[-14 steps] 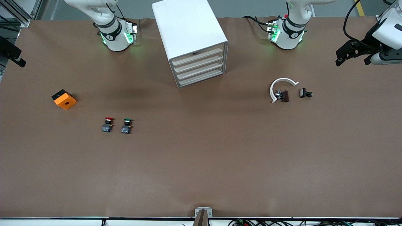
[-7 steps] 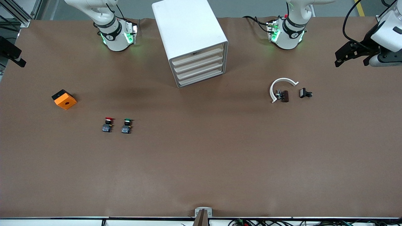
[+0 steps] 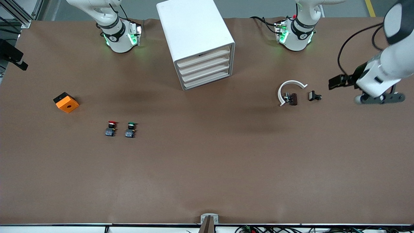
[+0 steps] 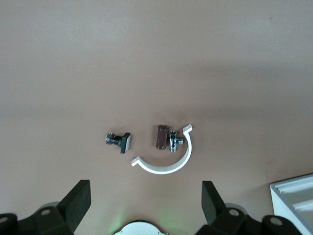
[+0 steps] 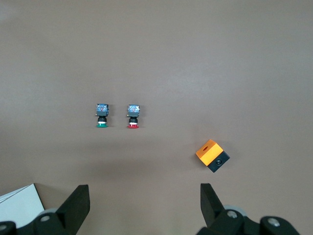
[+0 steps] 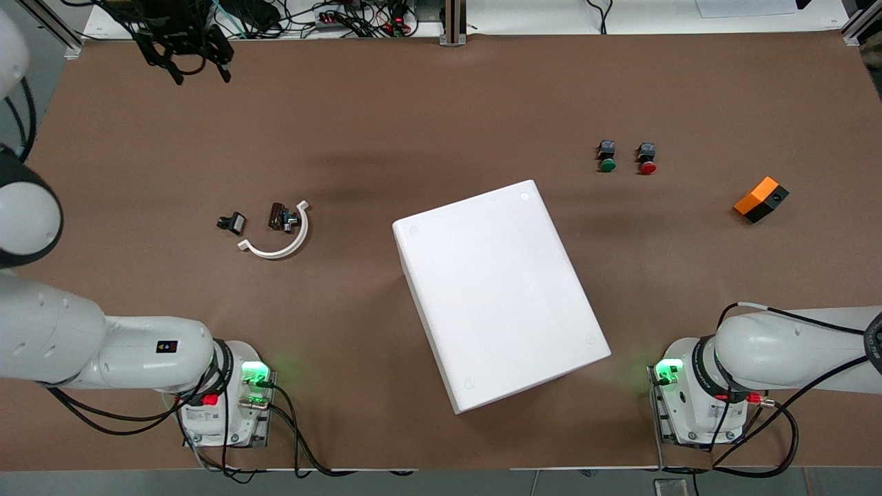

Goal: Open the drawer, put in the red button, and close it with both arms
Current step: 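Move the left gripper to the cabinet while the right gripper reaches the buttons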

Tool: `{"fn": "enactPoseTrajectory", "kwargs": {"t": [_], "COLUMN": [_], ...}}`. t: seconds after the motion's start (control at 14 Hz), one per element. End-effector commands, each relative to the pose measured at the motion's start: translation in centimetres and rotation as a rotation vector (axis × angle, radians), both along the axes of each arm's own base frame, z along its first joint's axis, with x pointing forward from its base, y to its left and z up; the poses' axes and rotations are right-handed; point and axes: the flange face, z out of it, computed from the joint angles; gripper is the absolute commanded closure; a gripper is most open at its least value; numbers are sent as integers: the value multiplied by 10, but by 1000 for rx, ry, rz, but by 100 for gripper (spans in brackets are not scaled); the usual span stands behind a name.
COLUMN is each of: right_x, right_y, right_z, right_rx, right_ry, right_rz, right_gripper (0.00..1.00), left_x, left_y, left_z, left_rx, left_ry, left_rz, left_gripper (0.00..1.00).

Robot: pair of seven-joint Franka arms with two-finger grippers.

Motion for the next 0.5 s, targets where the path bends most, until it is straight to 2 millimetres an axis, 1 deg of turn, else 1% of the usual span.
{"fn": "enactPoseTrajectory", "kwargs": {"t": [0.0, 0.07, 0.14, 0.21, 0.29, 0.36, 0.43], "right_x": [10, 17, 31, 39, 40, 47, 50], "right_y": [3, 4, 10, 13, 18, 19, 20], "right_z": [-13, -26, -46, -56, -56, -70, -78], "right_rx": [11, 12, 11, 11, 8, 9, 5], "right_ry": [38, 67, 106, 126, 125, 151, 170], "right_rz": [-2, 7, 17, 28, 35, 38, 40], "right_gripper": [0, 0, 0, 0, 0, 0, 0], "left_x": [27, 33, 38, 41, 43, 43, 42], "left_y": [-20, -27, -35, -47, -53, -63, -72], "left_z": [-51, -71, -88, -101, -110, -113, -120], "left_rx": [-19, -16, -9, 1, 13, 6, -19], "left_ry": [25, 35, 42, 48, 52, 63, 87], "left_rz": [-1, 16, 44, 79, 132, 170, 224], "left_gripper": [0, 0, 0, 0, 0, 0, 0]}}
